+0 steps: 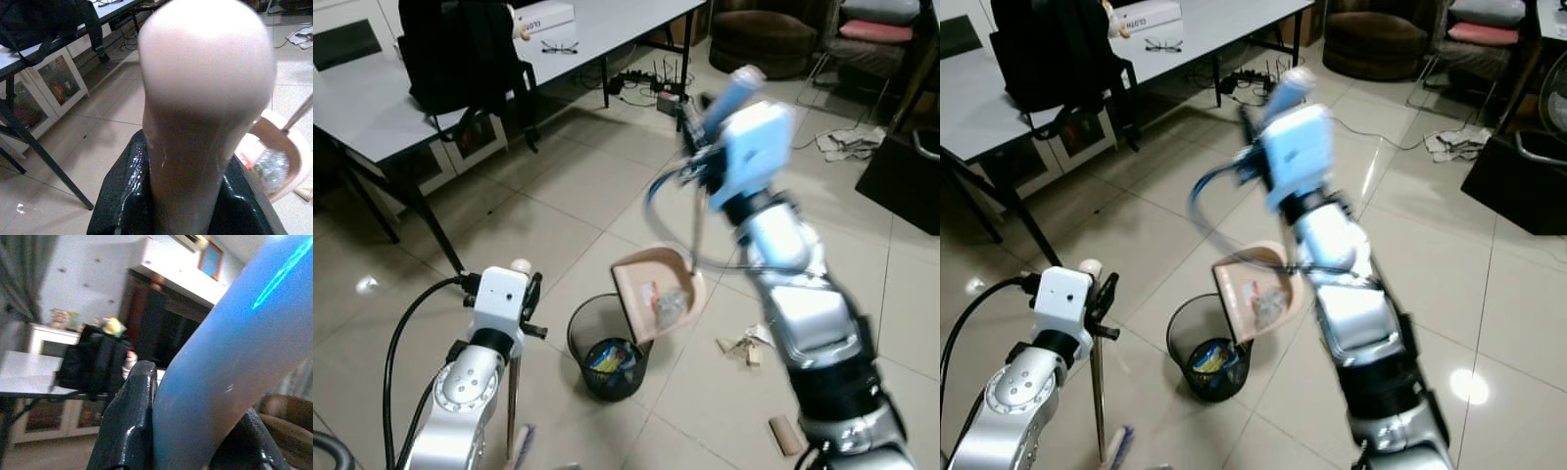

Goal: Sweep floor

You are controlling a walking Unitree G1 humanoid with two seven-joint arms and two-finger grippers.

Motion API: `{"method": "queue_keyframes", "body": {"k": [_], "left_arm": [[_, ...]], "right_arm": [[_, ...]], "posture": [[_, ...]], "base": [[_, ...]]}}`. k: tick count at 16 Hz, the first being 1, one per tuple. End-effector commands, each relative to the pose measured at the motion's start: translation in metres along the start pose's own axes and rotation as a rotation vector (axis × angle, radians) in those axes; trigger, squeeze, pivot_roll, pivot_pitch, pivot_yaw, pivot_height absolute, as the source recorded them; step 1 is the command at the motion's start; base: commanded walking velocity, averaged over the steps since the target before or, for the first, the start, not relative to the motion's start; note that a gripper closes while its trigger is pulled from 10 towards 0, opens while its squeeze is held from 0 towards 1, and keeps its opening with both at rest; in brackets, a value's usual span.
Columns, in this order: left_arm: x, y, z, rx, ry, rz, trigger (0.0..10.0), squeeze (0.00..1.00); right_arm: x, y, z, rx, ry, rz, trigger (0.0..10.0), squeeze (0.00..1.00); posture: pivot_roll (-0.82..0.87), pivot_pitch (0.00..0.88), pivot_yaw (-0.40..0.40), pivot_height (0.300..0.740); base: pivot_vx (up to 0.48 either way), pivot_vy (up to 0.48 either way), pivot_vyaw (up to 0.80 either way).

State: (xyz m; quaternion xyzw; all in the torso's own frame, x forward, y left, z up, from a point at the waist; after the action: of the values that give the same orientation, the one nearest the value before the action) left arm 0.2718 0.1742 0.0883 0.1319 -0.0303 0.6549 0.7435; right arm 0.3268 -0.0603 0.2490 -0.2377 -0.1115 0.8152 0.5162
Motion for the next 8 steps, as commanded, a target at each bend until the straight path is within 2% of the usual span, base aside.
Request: {"method": "queue_keyframes", "body": {"k": [1,3,8], "left_arm": [[0.001,-0.002,0.005,-0.019,-0.021,0.004,10.0,0.0],[0.0,-0.002,0.005,-0.019,-0.019,0.004,10.0,0.0],[-0.001,-0.002,0.005,-0.022,-0.019,0.0,10.0,0.0]], "right_arm": [[0.006,-0.002,0.011,-0.071,0.014,0.028,10.0,0.0],[0.019,0.0,0.009,-0.084,0.015,0.056,10.0,0.0],[0.056,0.007,0.019,-0.192,0.132,0.218,10.0,0.0]], "posture": [[-0.06,0.0,0.053,0.74],[-0.06,0.0,0.051,0.74],[-0.06,0.0,0.052,0.74]], "base": [[0.0,0.0,0.0],[0.0,0.0,0.0],[0.0,0.0,0.0]]}}
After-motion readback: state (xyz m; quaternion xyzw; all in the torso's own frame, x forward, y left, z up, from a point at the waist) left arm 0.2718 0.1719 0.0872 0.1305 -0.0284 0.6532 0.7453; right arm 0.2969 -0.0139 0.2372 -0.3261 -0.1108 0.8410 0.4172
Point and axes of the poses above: a point about 5 cm out from each wrist's last joint towards the gripper, its own y axis pointing back from the gripper into the wrist, its own z axis along the axis of the wrist's last joint, x = y × z, the point moved 3 cm from there along -y, pointing out of the wrist towards the gripper
